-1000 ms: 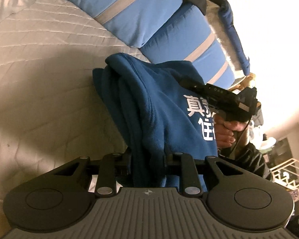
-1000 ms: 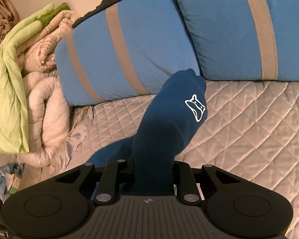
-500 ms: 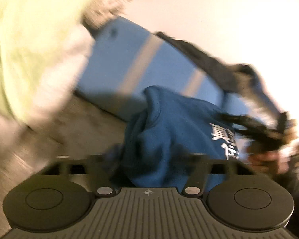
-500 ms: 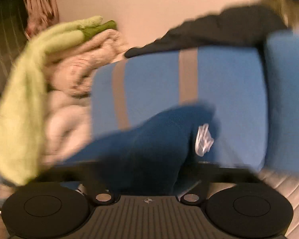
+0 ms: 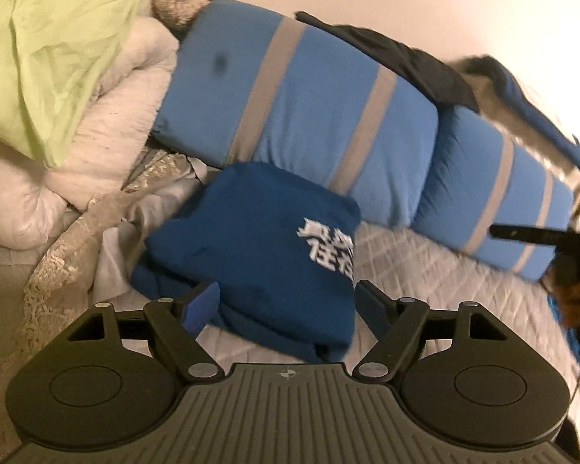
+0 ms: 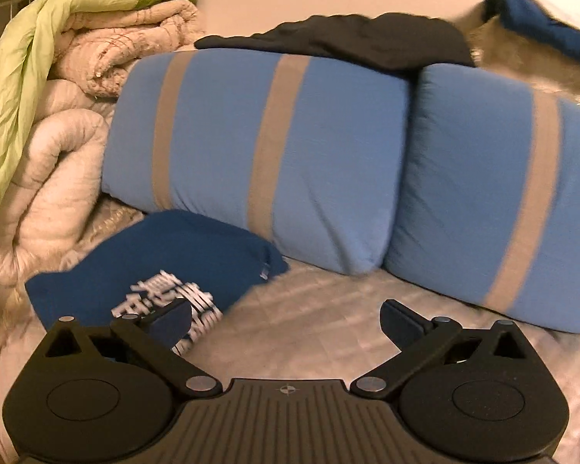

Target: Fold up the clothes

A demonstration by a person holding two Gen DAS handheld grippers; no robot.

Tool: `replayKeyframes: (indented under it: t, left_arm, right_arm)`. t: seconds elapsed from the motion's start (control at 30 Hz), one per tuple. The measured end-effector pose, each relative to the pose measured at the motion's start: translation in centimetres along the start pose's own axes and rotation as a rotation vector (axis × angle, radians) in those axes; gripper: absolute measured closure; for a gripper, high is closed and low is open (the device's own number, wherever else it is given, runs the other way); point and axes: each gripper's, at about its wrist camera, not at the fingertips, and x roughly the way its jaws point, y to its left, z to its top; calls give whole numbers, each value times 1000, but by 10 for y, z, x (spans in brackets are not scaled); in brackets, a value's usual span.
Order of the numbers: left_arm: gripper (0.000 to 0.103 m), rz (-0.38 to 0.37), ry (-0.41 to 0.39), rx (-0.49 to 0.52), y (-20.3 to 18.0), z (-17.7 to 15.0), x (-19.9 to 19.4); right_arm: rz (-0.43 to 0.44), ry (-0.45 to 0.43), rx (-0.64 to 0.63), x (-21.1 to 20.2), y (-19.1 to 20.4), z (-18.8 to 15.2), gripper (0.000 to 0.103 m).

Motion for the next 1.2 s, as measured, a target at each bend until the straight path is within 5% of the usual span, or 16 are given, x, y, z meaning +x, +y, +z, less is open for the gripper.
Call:
replayKeyframes:
  t: [0.7,0.9,1.2]
  left_arm:
    - [26,43,8,167,-56,-34,-27]
    - [26,129,12,201,-56,-48,-12]
    - [26,175,96,144,-33,-76,25]
  right_arm:
    - [-145,1,-133,-198,-89,-80,0]
    - [-220,37,-85,-209,-130,-125,0]
    - [-378,135,175,-172,-210,-211,0]
